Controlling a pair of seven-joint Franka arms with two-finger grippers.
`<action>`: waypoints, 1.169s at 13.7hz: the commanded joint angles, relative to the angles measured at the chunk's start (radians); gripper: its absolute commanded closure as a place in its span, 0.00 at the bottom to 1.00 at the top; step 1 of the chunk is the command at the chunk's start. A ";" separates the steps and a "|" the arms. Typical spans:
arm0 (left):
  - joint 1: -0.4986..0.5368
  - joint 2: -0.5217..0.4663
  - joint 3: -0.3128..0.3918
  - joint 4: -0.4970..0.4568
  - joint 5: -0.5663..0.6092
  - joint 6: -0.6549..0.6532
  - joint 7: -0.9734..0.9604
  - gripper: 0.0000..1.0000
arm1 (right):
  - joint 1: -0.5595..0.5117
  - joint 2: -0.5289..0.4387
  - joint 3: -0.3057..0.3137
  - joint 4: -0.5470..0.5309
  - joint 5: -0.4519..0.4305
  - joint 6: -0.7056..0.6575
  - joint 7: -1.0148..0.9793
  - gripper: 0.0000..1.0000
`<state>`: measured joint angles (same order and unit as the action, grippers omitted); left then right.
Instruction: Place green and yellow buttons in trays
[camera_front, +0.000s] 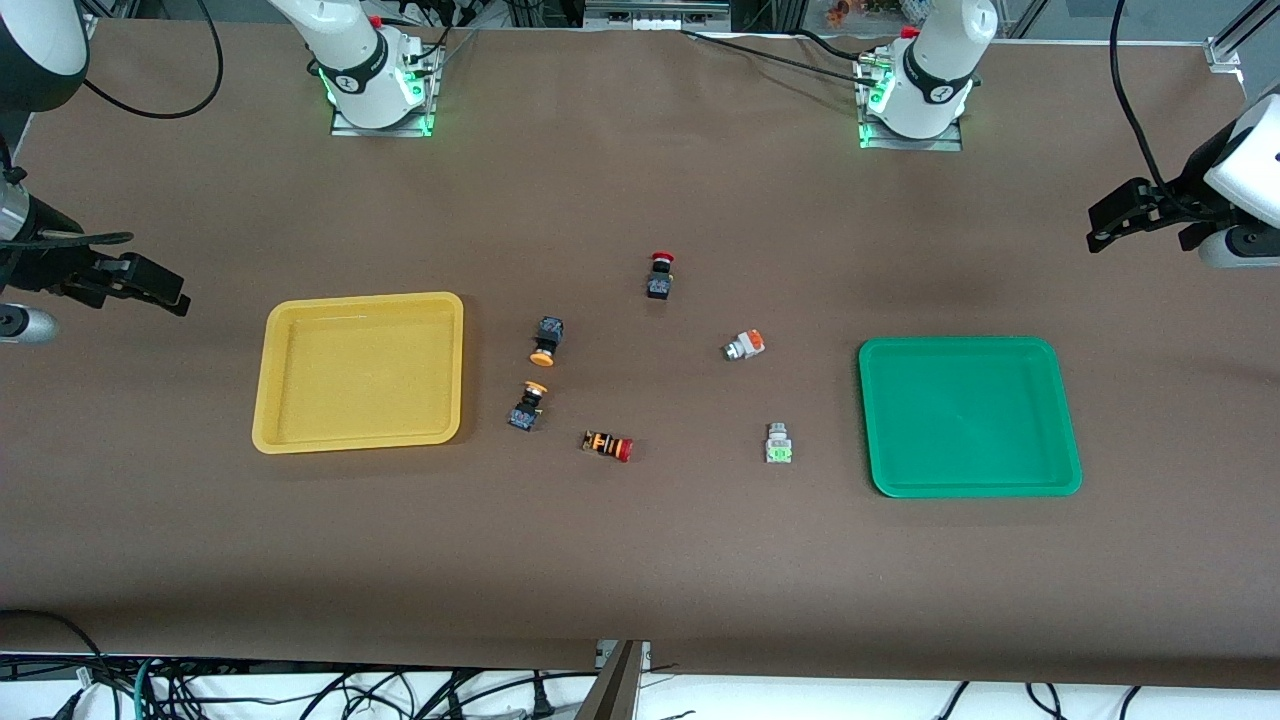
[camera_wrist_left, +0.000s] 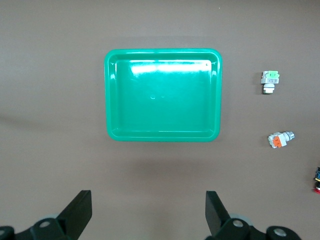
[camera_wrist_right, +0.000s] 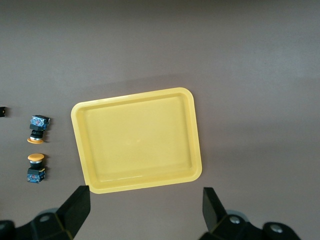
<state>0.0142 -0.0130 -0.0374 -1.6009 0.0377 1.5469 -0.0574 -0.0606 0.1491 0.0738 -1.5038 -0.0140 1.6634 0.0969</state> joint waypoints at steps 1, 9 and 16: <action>0.001 -0.002 -0.002 0.004 -0.005 -0.013 0.008 0.00 | -0.004 -0.003 0.006 0.001 0.017 -0.017 -0.022 0.01; 0.000 -0.002 -0.004 0.006 -0.009 -0.051 0.011 0.00 | -0.005 -0.003 0.006 0.001 0.015 -0.027 -0.043 0.01; -0.066 0.018 -0.006 0.007 -0.009 -0.087 0.013 0.00 | -0.005 -0.003 0.006 -0.001 0.015 -0.028 -0.045 0.01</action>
<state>-0.0257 -0.0003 -0.0450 -1.6010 0.0376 1.4779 -0.0561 -0.0603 0.1493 0.0768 -1.5046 -0.0132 1.6449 0.0717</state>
